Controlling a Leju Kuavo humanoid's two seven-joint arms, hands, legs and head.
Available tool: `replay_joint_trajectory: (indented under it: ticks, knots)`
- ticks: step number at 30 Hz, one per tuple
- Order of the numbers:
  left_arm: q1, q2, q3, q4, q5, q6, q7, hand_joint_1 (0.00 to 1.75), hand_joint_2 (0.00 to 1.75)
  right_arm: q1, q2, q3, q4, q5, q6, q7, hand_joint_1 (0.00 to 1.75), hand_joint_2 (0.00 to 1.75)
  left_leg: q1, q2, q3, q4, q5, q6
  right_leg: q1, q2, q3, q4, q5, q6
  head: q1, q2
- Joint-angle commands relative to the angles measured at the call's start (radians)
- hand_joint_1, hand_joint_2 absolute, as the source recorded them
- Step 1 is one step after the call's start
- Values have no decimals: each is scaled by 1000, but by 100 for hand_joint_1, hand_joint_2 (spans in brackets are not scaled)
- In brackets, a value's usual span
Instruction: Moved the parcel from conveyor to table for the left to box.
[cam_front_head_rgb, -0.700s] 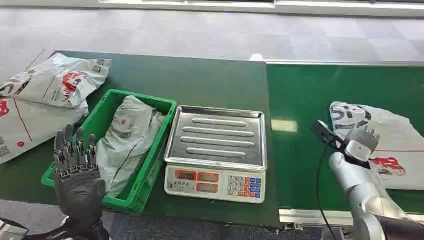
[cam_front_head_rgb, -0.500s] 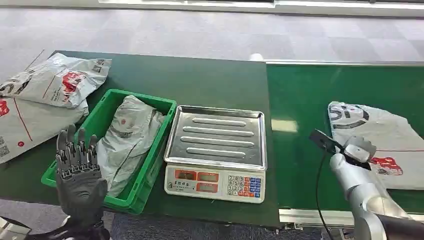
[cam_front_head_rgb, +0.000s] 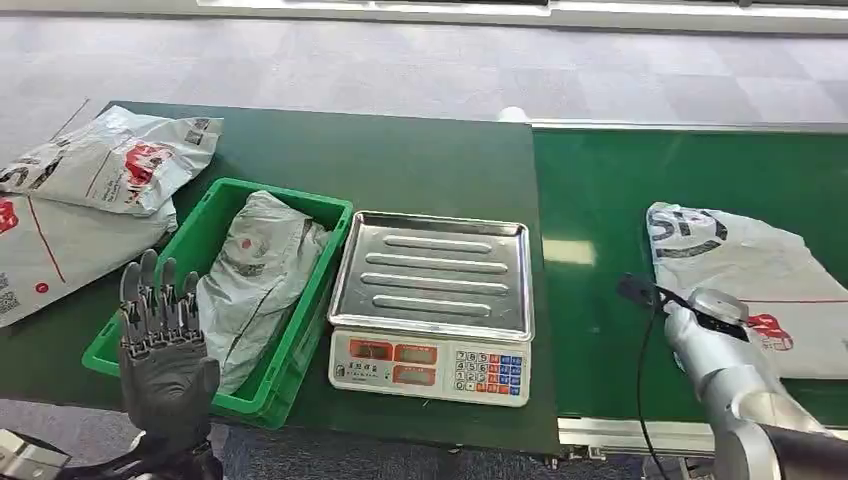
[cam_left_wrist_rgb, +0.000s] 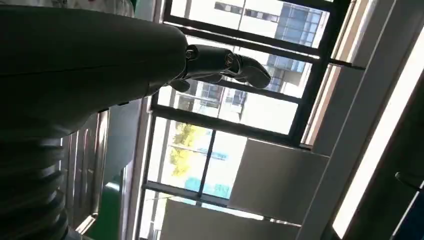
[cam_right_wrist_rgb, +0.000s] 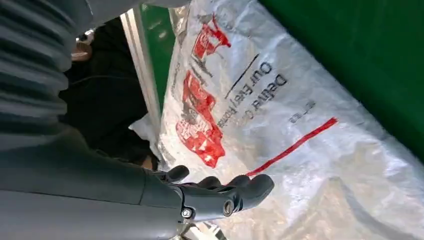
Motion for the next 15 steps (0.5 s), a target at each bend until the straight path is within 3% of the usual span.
replay_joint_trajectory:
  ticks: [1,6,15]
  knots:
    - [-58,-10,6,78,-3,-7,-2,0,175,-27,-63,-25,83,4,88,9,0,175,0,-2,1,-1,0,0,0,-3,2,-1,0,-1,0,0]
    - [-57,-5,5,87,-5,-10,-8,0,175,-72,-74,-18,96,9,163,-11,0,175,-1,1,1,0,0,0,-1,1,0,0,0,-1,0,0]
    - [-58,-9,6,74,-6,-8,-8,0,175,-55,-68,-21,89,6,149,-23,0,175,0,1,2,-1,0,0,1,1,1,-2,1,-1,0,0]
